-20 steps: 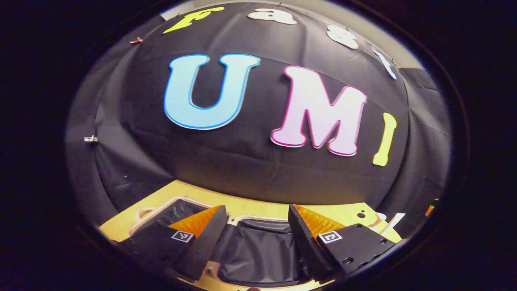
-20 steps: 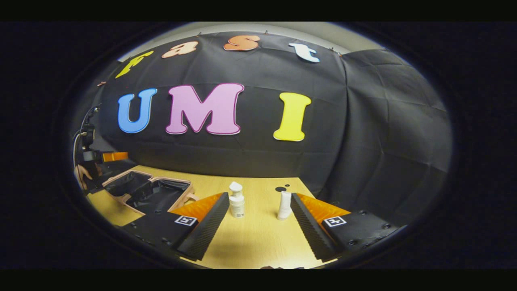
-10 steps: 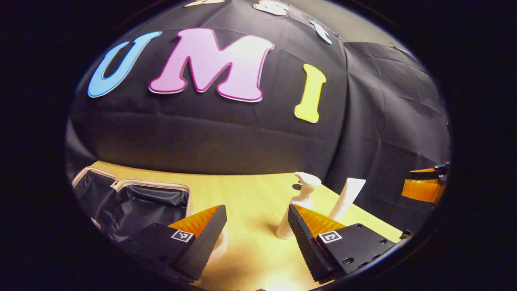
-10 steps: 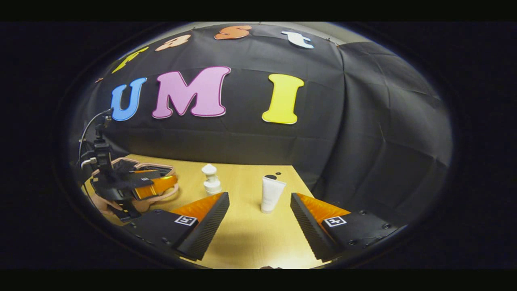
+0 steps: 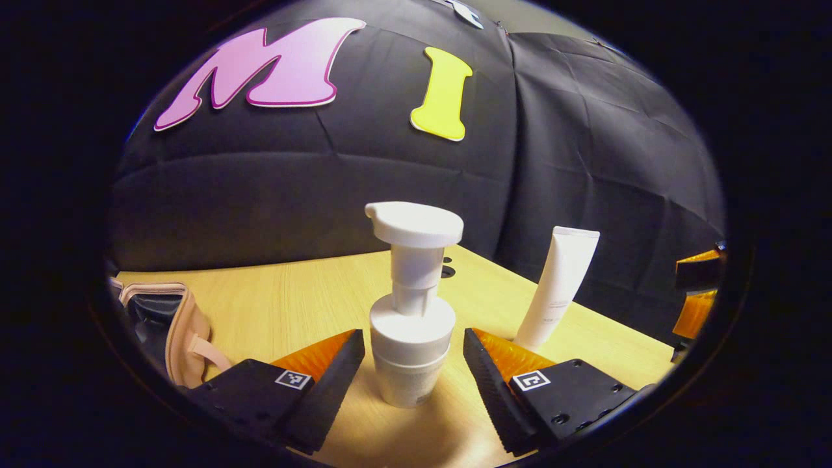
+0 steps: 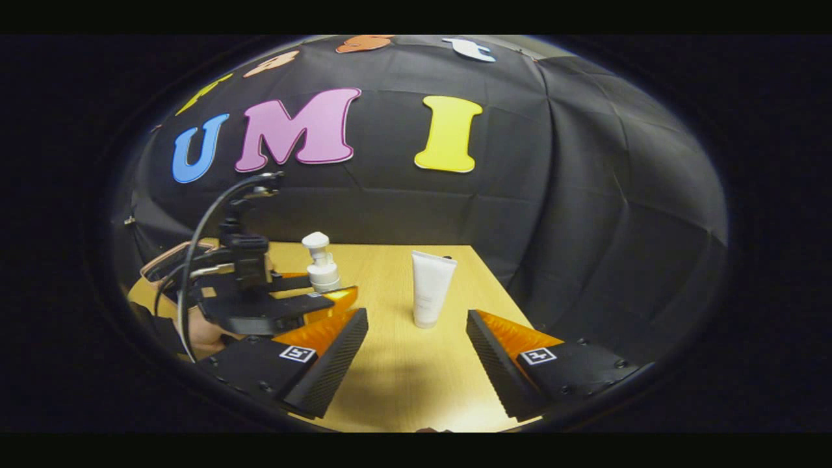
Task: First open the suitcase, pack the skin care products into it, and then close the suitcase.
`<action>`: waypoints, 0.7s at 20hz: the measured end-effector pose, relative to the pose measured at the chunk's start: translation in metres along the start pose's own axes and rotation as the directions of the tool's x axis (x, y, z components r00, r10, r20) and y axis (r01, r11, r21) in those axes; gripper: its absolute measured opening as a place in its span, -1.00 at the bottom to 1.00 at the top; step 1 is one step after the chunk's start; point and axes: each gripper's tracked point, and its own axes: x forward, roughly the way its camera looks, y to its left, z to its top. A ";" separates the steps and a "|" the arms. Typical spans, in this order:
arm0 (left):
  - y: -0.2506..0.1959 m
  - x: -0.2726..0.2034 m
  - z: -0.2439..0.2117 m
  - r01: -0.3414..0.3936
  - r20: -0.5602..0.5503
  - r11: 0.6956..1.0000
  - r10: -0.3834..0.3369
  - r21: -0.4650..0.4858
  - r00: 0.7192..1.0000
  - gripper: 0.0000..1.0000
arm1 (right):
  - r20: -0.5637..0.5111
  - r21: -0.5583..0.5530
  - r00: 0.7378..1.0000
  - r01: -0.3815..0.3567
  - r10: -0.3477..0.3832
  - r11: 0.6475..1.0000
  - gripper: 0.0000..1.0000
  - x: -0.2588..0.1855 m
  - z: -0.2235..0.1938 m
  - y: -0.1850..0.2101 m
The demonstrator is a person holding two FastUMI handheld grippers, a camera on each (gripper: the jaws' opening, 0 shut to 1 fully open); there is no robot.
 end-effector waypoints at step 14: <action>0.026 -0.016 0.007 -0.032 0.039 0.999 0.032 -0.004 0.999 0.24 | -0.075 -0.010 0.995 0.062 -0.062 0.998 0.95 0.123 -0.043 -0.007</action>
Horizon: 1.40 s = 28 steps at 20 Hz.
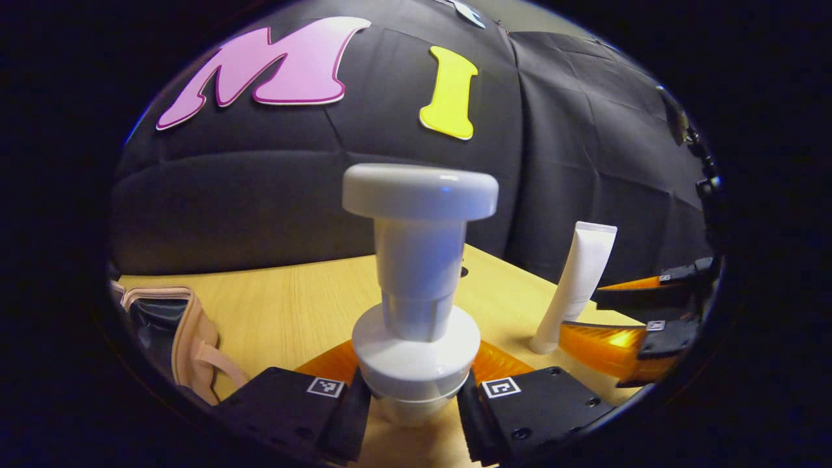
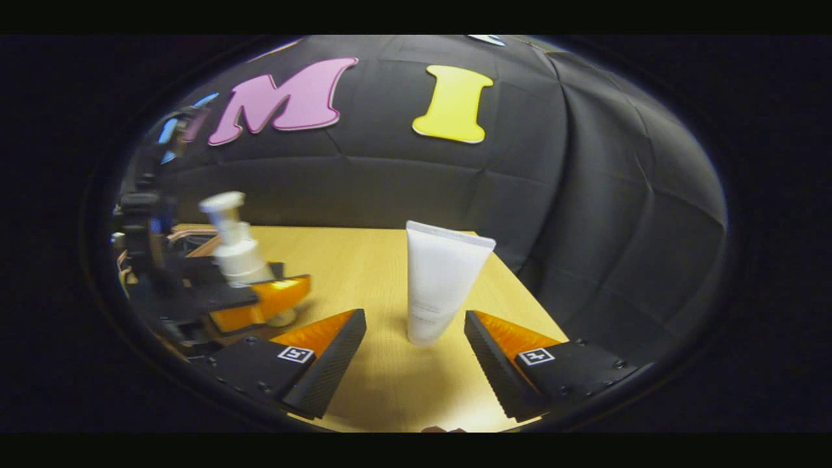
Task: First open the suitcase, pack the skin care products into it, and then close the suitcase.
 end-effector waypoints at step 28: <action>0.181 -0.235 0.033 -0.319 -0.162 0.937 0.296 -0.142 0.941 0.24 | 0.088 -0.126 0.948 -0.293 0.305 0.948 -0.07 -0.065 0.078 0.142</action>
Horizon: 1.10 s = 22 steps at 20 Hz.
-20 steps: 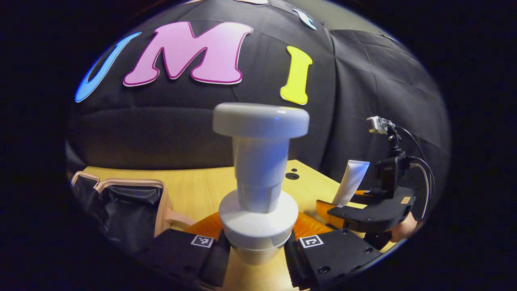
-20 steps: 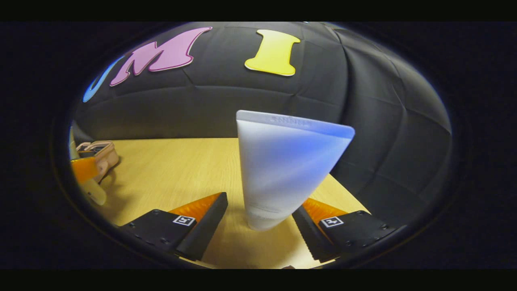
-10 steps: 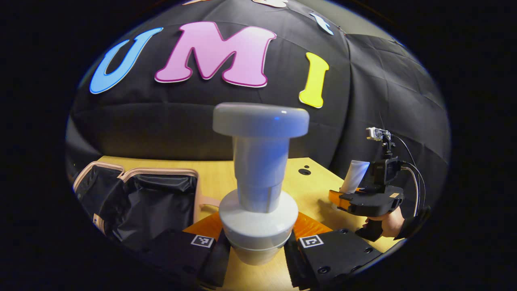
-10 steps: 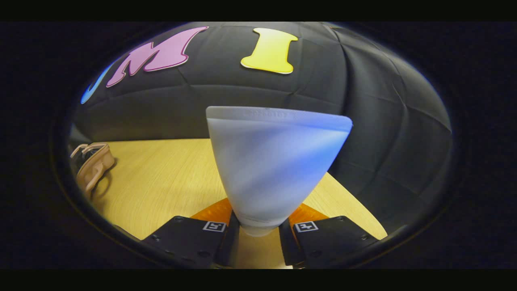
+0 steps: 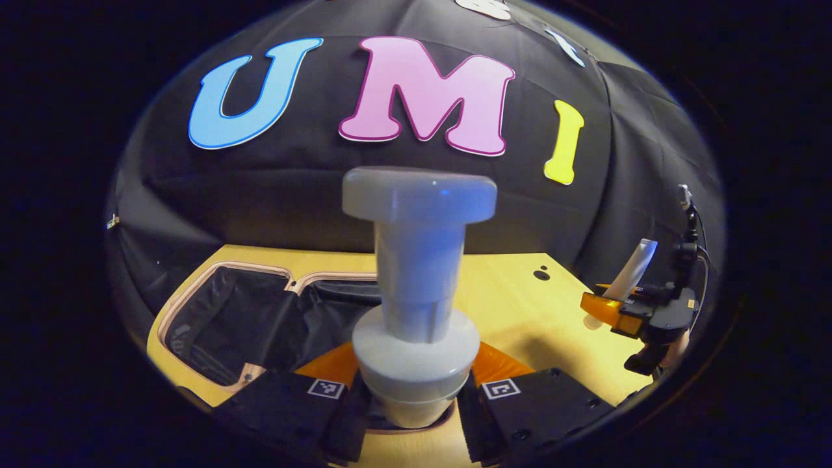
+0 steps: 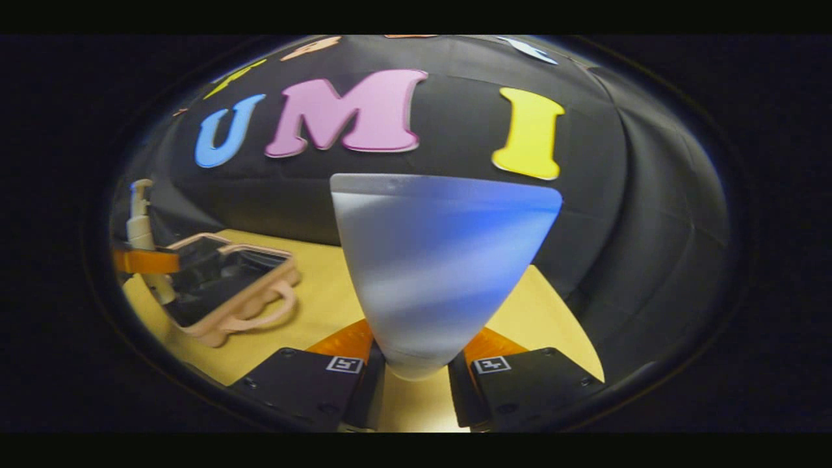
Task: First open the suitcase, pack the skin care products into it, and then close the suitcase.
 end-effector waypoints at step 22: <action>0.088 0.090 -0.099 -0.142 -0.658 0.990 0.096 -0.017 0.747 0.36 | -0.097 0.208 0.925 -0.341 0.366 0.917 -0.08 -0.011 0.038 0.194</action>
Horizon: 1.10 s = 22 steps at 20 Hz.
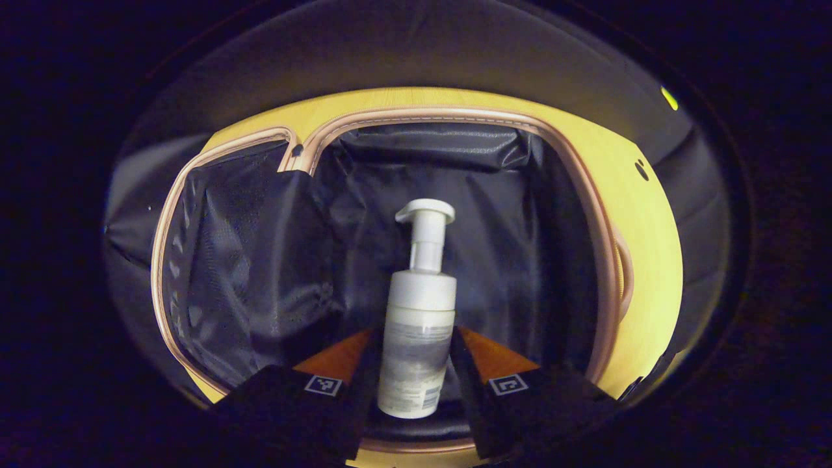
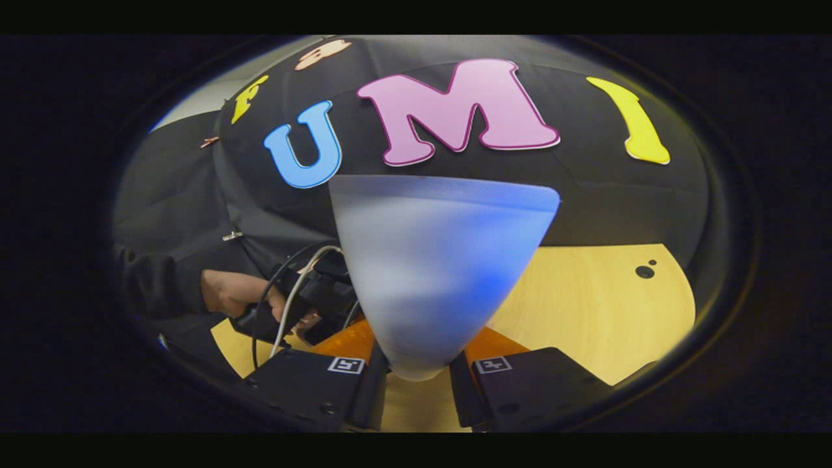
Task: First open the suitcase, pack the skin care products into it, and then close the suitcase.
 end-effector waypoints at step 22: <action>0.164 -0.282 -0.119 -0.016 0.561 0.996 0.062 -0.087 0.826 0.69 | -0.622 0.158 0.725 0.486 -0.296 0.859 -0.07 0.124 -0.146 0.014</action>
